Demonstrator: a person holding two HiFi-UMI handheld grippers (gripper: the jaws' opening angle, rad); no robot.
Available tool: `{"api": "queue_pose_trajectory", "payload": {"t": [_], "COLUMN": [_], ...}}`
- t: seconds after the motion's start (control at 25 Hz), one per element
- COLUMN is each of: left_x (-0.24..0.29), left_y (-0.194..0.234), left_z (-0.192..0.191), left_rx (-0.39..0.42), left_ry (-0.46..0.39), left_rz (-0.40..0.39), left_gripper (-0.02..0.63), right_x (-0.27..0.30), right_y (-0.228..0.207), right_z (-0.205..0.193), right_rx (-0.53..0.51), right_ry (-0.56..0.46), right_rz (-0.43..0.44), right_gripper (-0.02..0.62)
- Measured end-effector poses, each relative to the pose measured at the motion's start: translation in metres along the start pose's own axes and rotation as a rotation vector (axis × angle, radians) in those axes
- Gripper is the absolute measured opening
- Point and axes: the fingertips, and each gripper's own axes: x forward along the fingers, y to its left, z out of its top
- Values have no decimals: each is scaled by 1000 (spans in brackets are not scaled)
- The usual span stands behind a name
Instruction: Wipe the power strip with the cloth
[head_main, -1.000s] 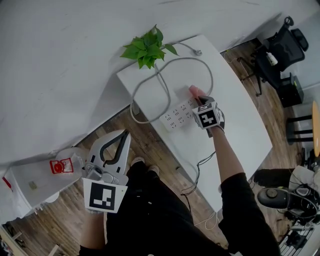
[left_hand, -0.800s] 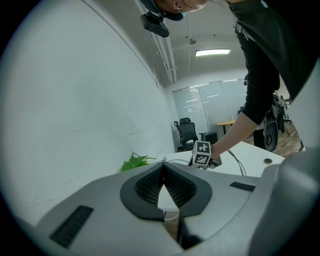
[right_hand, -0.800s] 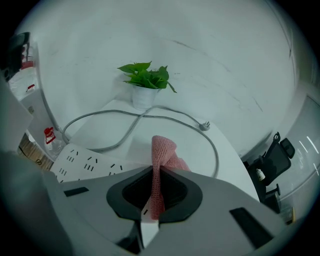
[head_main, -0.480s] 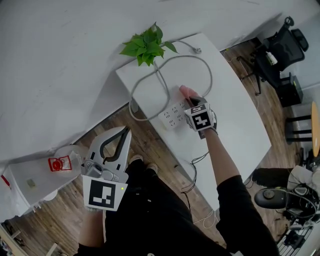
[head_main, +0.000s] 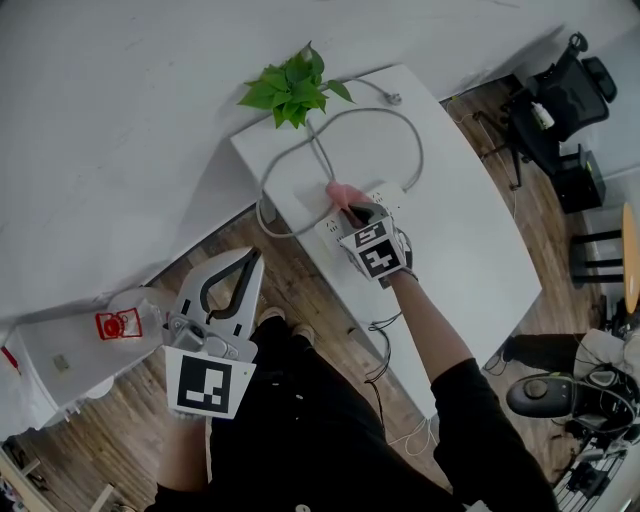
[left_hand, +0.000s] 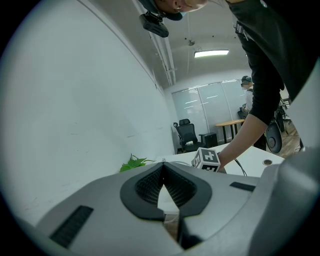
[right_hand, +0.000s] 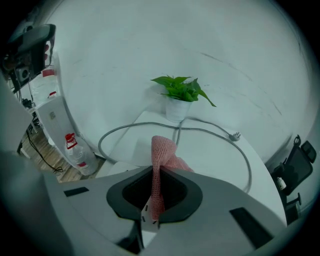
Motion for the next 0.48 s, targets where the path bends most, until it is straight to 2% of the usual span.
{"api": "queue_pose_trajectory", "payload": {"t": [0.24, 0.48], "left_x": [-3, -7], "left_y": [-3, -5], "left_z": [0, 1], "left_rx": [-4, 1], "left_ry": [2, -2], "left_rz": [6, 14], "left_gripper": [14, 14], "right_x": [0, 1], "right_y": [43, 80], "right_z": [11, 19], "right_rx": [-111, -142], "right_ry": [-17, -39], "right_rz": [71, 132], "right_gripper": [48, 48]}}
